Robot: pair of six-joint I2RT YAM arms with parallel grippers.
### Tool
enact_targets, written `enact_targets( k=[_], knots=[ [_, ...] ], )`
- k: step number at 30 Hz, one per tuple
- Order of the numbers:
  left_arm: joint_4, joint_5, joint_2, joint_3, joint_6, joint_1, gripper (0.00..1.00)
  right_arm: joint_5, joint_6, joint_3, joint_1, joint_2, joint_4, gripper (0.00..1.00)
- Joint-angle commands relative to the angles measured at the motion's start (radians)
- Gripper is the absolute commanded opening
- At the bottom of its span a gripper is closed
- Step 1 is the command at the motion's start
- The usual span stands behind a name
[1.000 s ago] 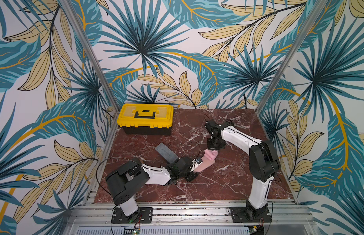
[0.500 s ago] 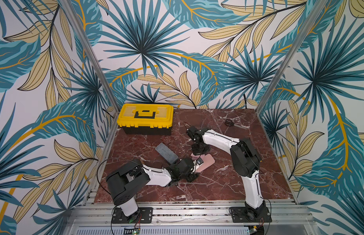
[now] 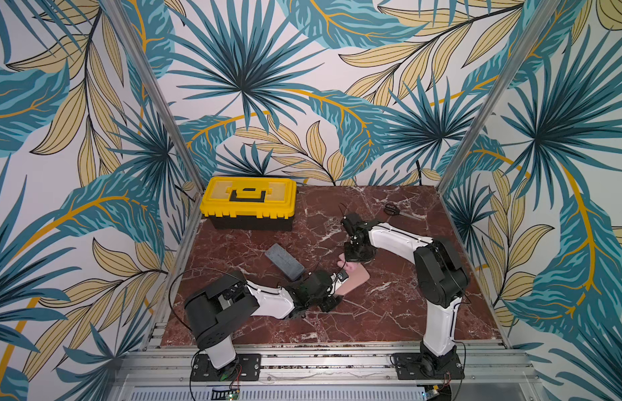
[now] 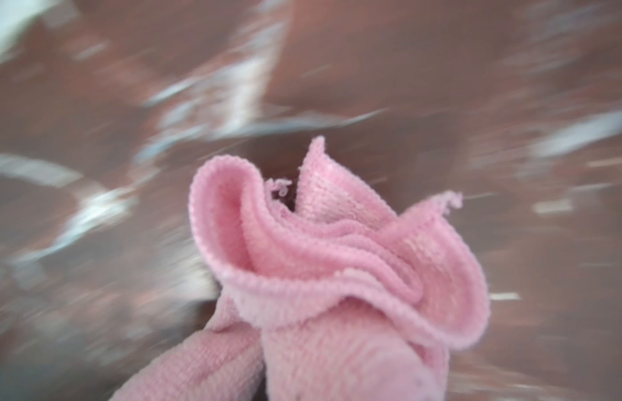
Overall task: Wipe the eyeglass case
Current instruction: Wipe the dirt from the eyeglass case.
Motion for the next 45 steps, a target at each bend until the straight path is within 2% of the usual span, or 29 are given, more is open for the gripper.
enact_targets(
  k=[1, 3, 6, 10, 14, 17, 22, 25, 28, 32, 36, 40, 43, 45],
  knots=[
    [-0.080, -0.082, 0.029, -0.048, -0.048, 0.057, 0.20, 0.165, -0.073, -0.034, -0.036, 0.019, -0.209, 0.00],
    [-0.093, -0.077, 0.028, -0.041, -0.043, 0.058, 0.20, 0.111, -0.077, -0.043, -0.032, 0.009, -0.191, 0.00],
    [-0.116, -0.056, 0.028, -0.031, -0.050, 0.067, 0.20, 0.120, -0.065, -0.113, -0.041, -0.029, -0.170, 0.00],
    [-0.143, -0.002, 0.028, -0.012, -0.054, 0.070, 0.20, -0.045, -0.043, -0.214, -0.031, -0.108, -0.094, 0.00],
    [-0.213, 0.074, 0.028, 0.045, -0.046, 0.074, 0.19, -0.209, 0.096, -0.295, 0.017, -0.200, 0.056, 0.00],
    [-0.259, 0.143, 0.033, 0.092, -0.058, 0.075, 0.19, -0.272, 0.229, -0.306, 0.069, -0.218, 0.160, 0.00],
    [-0.316, 0.223, 0.031, 0.152, -0.128, 0.075, 0.16, -0.380, 0.474, -0.367, 0.222, -0.268, 0.341, 0.00],
    [-0.318, 0.269, 0.017, 0.165, -0.167, 0.074, 0.15, -0.422, 0.547, -0.397, 0.253, -0.294, 0.407, 0.00],
    [-0.323, 0.330, 0.000, 0.177, -0.208, 0.073, 0.12, -0.357, 0.463, -0.353, 0.189, -0.280, 0.349, 0.00],
    [-0.356, 0.404, -0.047, 0.187, -0.271, 0.053, 0.10, -0.272, 0.317, -0.264, -0.005, -0.190, 0.239, 0.00],
    [-0.352, 0.504, -0.114, 0.165, -0.379, 0.051, 0.09, -0.100, 0.181, -0.214, -0.162, -0.144, 0.137, 0.00],
    [-0.342, 0.644, -0.089, 0.158, -0.551, 0.119, 0.04, -0.004, 0.131, -0.283, -0.195, -0.211, 0.092, 0.00],
    [-0.218, 0.749, -0.050, 0.121, -0.717, 0.177, 0.00, -0.043, 0.155, -0.379, -0.190, -0.291, 0.103, 0.00],
    [-0.213, 0.763, -0.031, 0.119, -0.778, 0.194, 0.00, -0.058, 0.189, -0.429, -0.168, -0.334, 0.111, 0.00]
  ],
)
